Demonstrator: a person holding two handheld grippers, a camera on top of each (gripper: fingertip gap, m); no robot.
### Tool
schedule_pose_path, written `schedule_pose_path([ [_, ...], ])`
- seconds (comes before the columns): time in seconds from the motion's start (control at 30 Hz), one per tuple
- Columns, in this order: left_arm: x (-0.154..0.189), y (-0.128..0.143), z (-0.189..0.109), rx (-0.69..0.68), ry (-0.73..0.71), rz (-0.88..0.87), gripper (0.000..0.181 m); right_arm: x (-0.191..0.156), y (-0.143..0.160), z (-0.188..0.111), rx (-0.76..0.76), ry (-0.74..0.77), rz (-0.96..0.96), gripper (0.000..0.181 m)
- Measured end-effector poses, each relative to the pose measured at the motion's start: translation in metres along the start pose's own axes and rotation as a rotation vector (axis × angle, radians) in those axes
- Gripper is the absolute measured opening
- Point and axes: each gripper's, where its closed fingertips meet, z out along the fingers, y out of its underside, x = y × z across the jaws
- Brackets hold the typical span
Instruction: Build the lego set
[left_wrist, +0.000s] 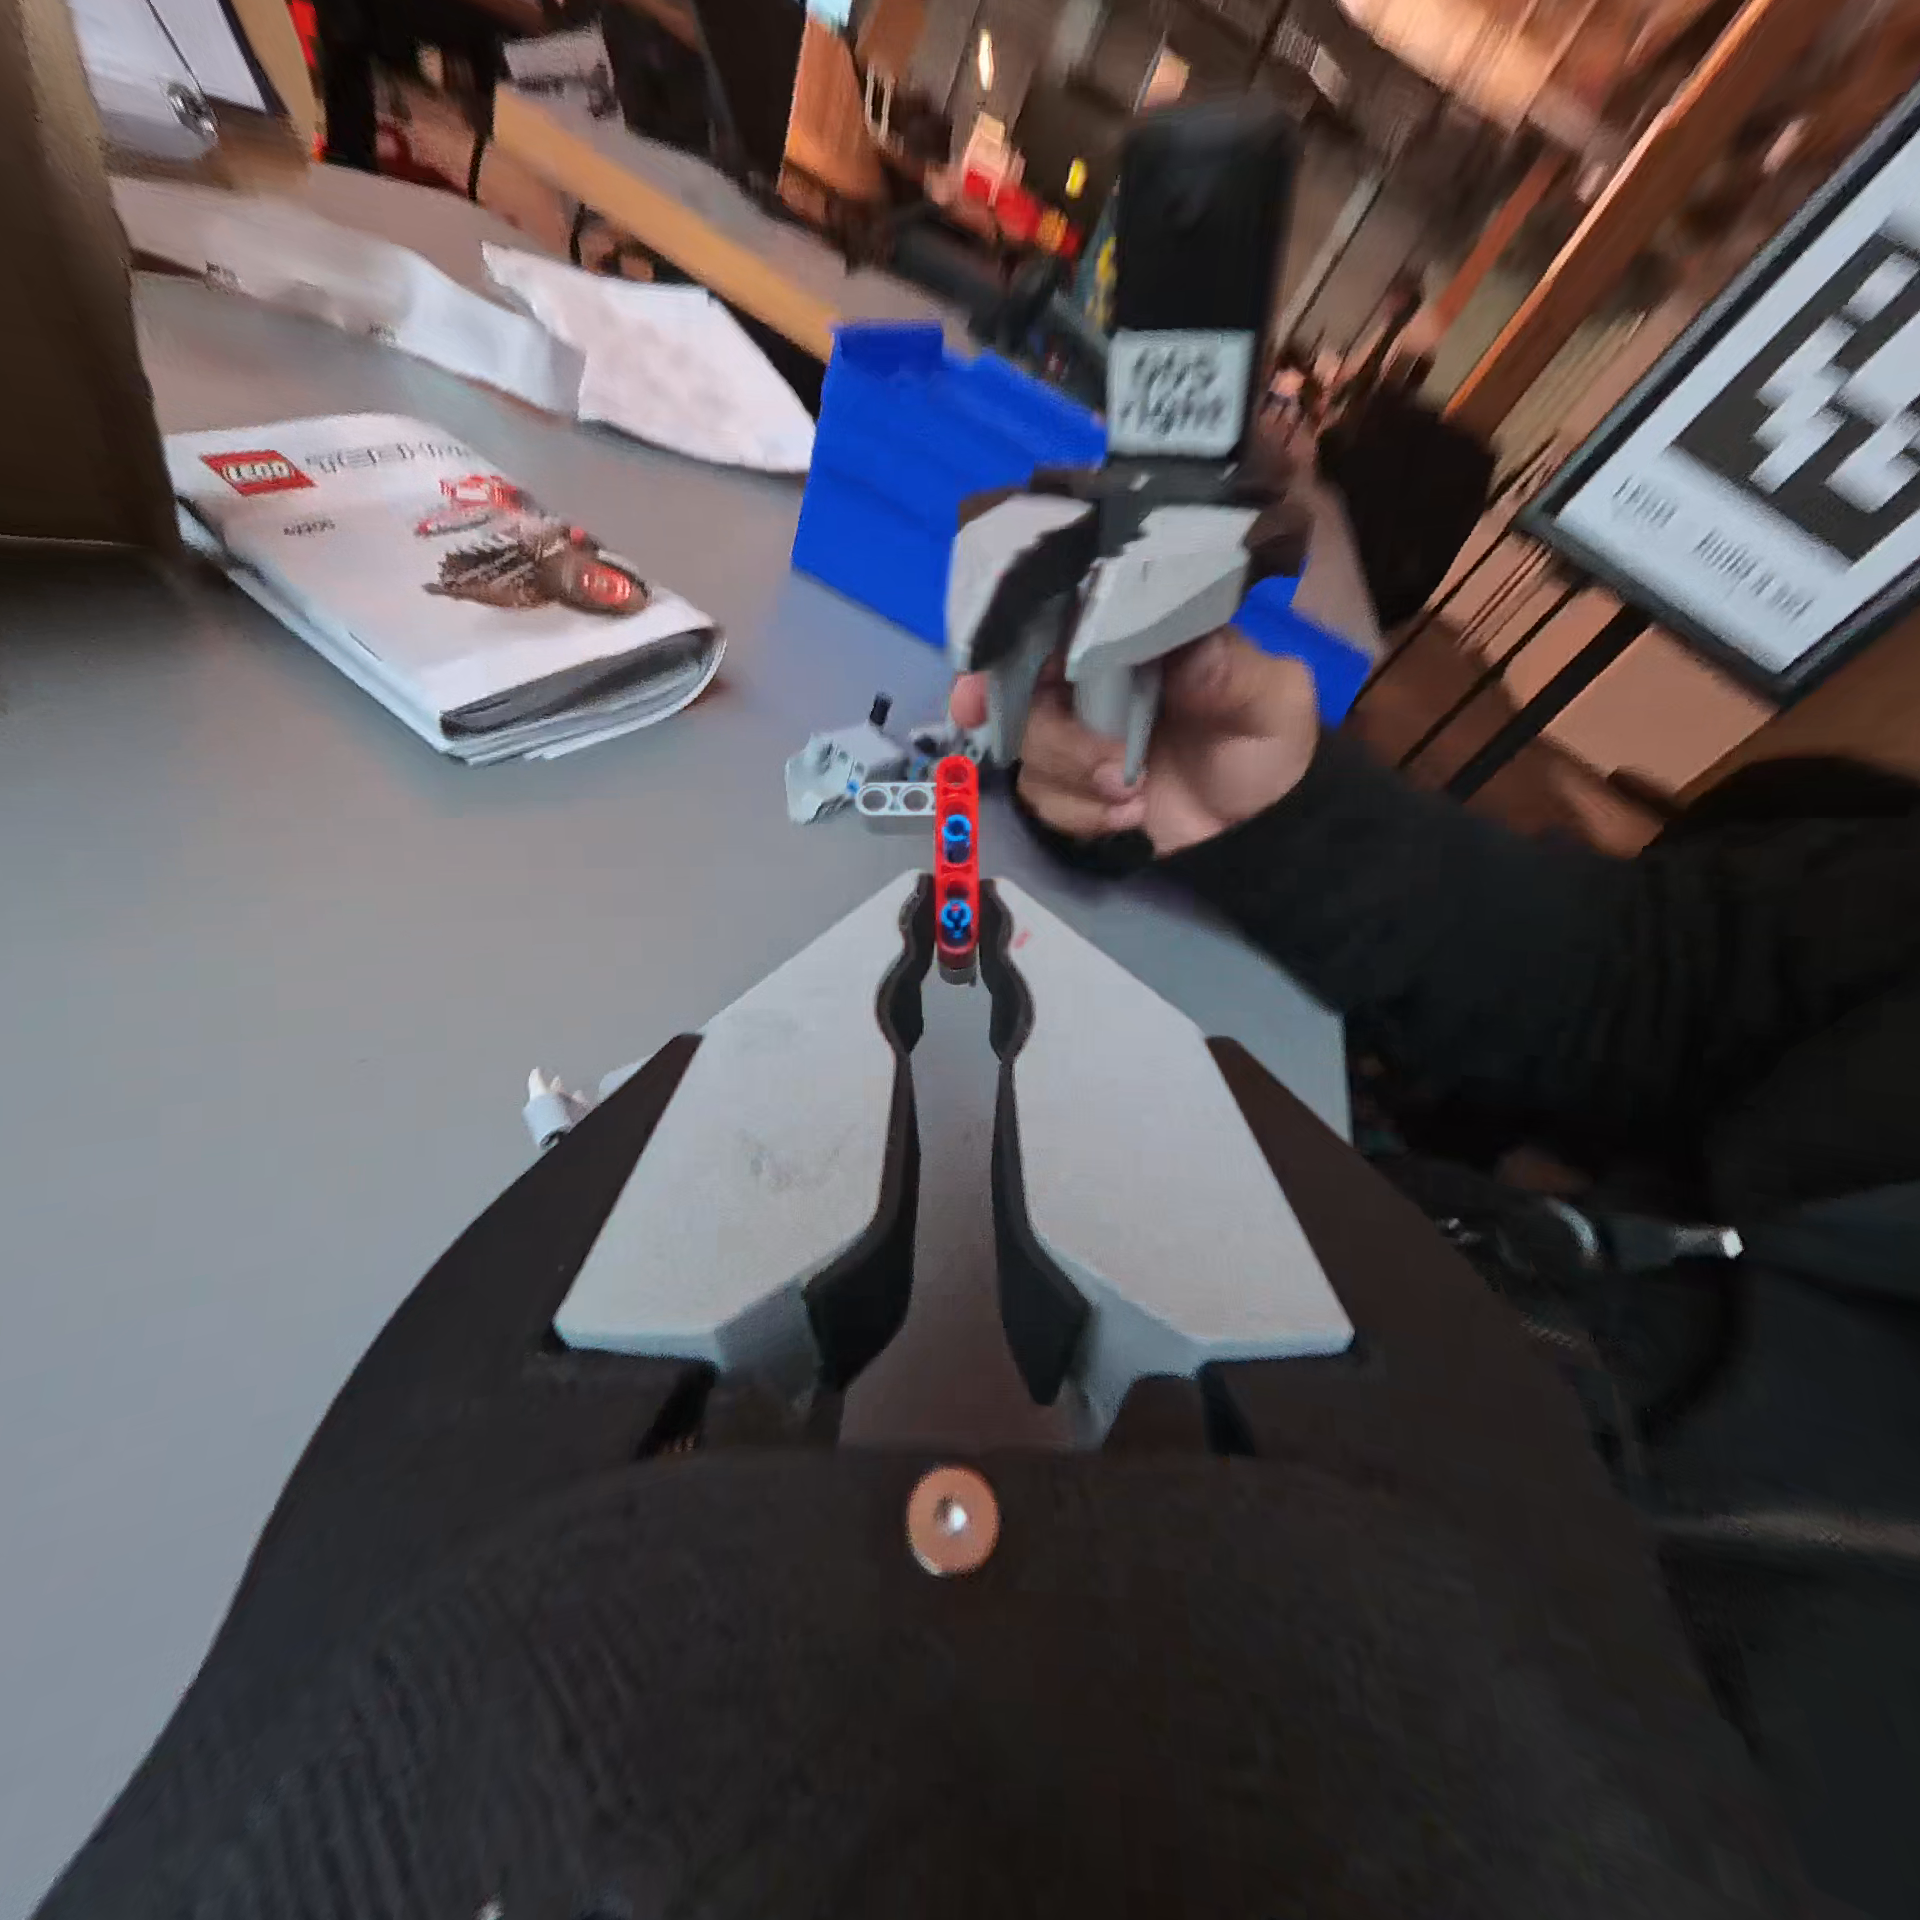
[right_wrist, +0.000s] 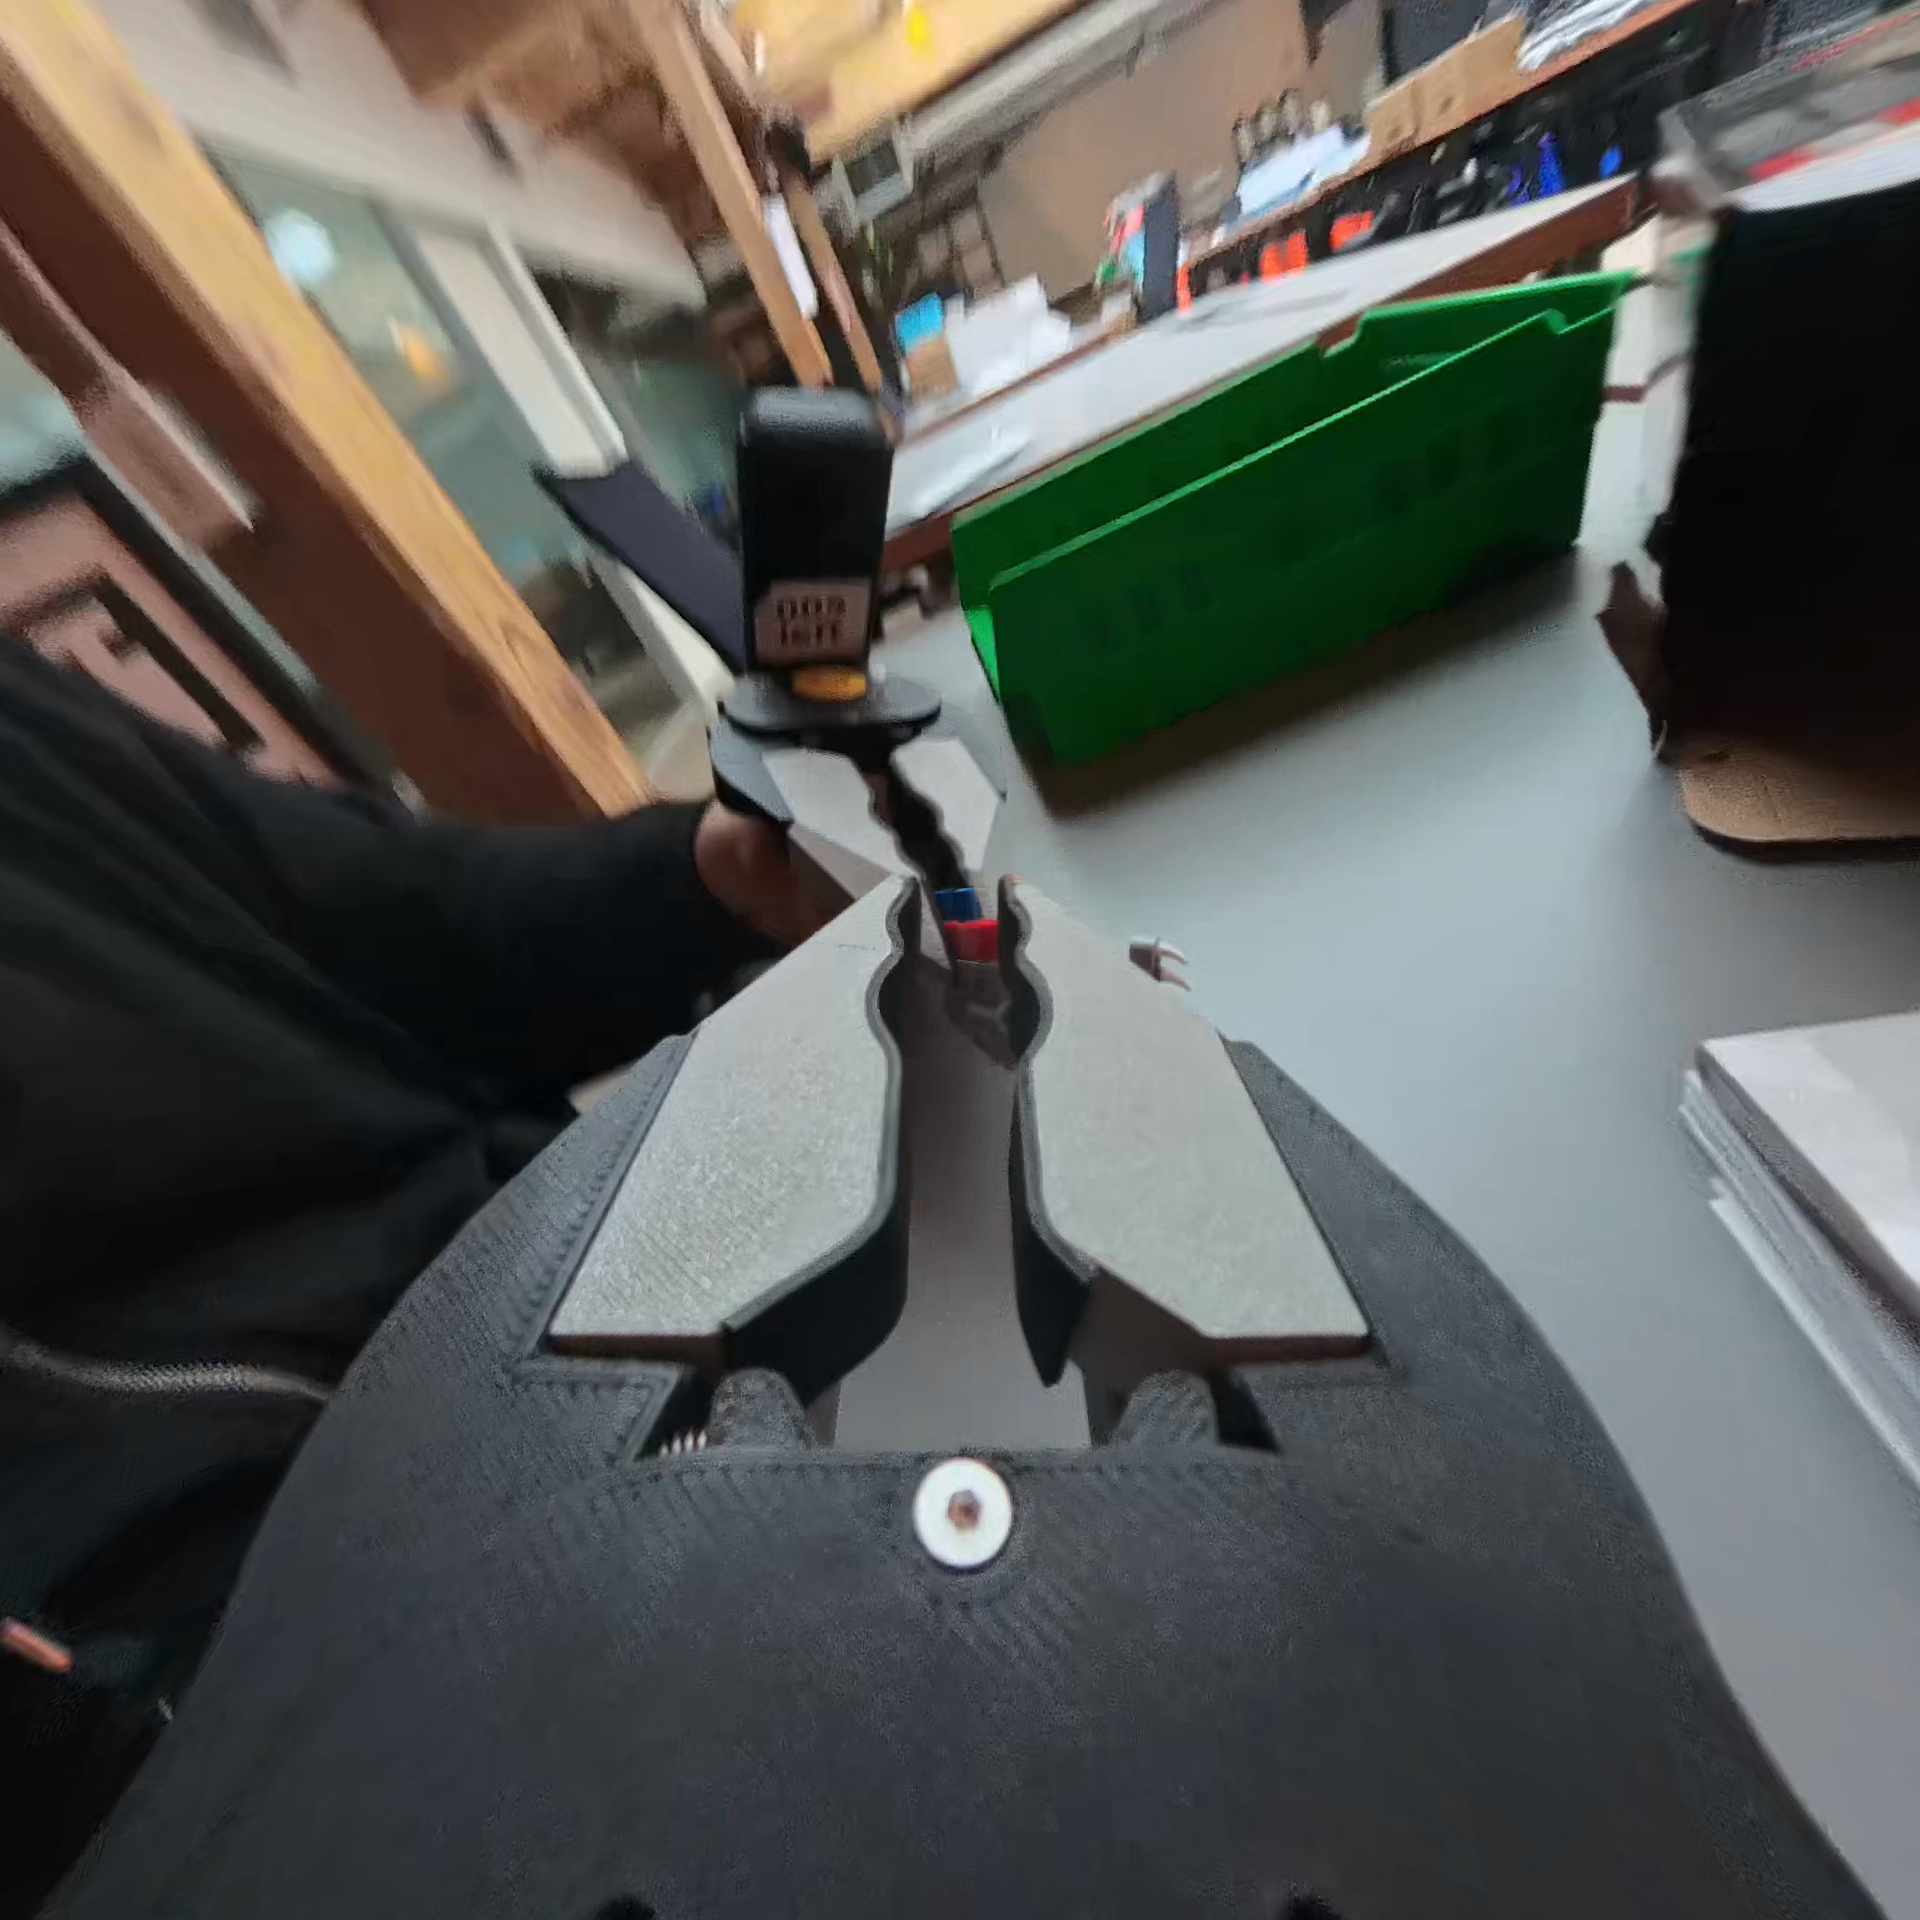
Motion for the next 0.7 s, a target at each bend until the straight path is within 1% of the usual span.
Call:
schedule_pose_path([
  [0.07,0.002,0.010,0.003,-0.085,-0.008,0.046,0.005,-0.005,0.016,0.012,-0.111,0.018,-0.089,0.017],
  [0.1,0.005,0.014,0.004,-0.113,0.001,0.058,0.006,-0.006,0.025,0.017,-0.160,0.018,-0.102,0.018],
  [0.17,0.012,0.015,0.004,-0.123,0.036,0.073,0.005,-0.003,0.034,0.020,-0.215,0.033,-0.111,0.014],
  [0.2,0.011,0.015,0.003,-0.131,0.031,0.081,0.005,-0.005,0.036,0.020,-0.220,0.018,-0.109,0.008],
  [0.33,0.014,0.009,-0.001,-0.095,0.056,0.104,0.005,-0.009,0.035,0.018,-0.198,-0.029,-0.047,0.007],
  [0.43,0.016,0.012,-0.001,-0.097,0.079,0.097,0.006,-0.010,0.038,0.018,-0.212,-0.059,-0.006,0.006],
  [0.53,0.013,0.018,0.000,-0.142,0.067,0.086,0.006,-0.013,0.029,0.019,-0.158,-0.072,-0.008,0.006],
  [0.6,0.012,0.020,0.000,-0.152,0.062,0.079,0.006,-0.010,0.032,0.019,-0.174,-0.055,-0.011,0.000],
  [0.7,0.013,0.020,0.002,-0.152,0.071,0.062,0.006,-0.010,0.033,0.018,-0.182,-0.049,-0.028,0.000],
])
